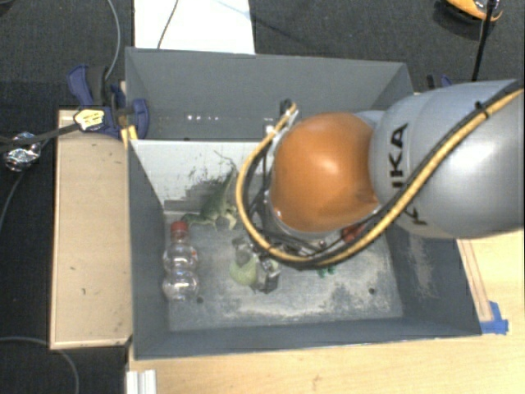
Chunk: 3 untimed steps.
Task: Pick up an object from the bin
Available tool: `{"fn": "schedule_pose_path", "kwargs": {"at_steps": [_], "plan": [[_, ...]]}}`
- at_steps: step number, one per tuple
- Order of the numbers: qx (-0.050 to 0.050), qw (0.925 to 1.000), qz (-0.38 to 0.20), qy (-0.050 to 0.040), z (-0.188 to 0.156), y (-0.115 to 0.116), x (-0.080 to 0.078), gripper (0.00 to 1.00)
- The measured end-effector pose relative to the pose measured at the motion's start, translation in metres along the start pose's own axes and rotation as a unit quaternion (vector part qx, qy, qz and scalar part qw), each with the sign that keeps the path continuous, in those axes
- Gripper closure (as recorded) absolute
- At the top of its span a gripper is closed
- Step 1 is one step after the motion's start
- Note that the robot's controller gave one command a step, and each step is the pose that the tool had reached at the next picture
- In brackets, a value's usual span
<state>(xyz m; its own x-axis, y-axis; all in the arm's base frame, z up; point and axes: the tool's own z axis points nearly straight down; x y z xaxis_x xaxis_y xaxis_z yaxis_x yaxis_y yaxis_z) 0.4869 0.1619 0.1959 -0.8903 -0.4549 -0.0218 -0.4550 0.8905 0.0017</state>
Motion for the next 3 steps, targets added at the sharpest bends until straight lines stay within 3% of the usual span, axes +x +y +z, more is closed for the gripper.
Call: {"fn": "schedule_pose_path", "kwargs": {"at_steps": [3], "plan": [[0.0,1.0,0.006,0.0019,0.0008,0.0002,0.0007,1.0]]}}
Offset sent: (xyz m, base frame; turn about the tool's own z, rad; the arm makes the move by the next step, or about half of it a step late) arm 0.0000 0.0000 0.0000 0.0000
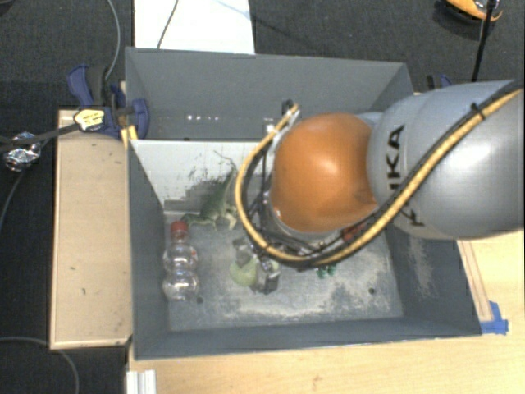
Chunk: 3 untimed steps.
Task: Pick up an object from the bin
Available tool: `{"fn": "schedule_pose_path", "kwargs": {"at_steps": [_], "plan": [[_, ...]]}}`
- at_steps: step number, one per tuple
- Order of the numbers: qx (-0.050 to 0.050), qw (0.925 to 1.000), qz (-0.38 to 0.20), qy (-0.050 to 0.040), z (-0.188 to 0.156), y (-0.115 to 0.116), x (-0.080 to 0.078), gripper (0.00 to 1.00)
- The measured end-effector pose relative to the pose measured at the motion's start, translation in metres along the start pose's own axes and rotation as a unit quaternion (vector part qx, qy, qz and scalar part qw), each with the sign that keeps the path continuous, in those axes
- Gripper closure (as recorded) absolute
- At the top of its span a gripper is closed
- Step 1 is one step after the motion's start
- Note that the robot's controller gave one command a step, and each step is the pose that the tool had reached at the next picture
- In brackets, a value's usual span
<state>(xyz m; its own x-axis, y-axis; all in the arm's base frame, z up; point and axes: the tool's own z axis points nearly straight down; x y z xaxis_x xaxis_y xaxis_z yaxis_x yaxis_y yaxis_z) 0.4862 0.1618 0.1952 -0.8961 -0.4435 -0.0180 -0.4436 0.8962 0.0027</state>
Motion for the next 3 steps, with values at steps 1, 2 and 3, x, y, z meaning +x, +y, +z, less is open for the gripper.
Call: {"fn": "schedule_pose_path", "kwargs": {"at_steps": [1,2,3], "plan": [[0.0,1.0,0.001,0.0002,0.0,0.0,0.0,1.0],[0.0,1.0,0.003,0.0003,0.0,0.0,0.0,1.0],[0.0,1.0,0.002,0.0004,0.0,0.0,0.0001,1.0]]}}
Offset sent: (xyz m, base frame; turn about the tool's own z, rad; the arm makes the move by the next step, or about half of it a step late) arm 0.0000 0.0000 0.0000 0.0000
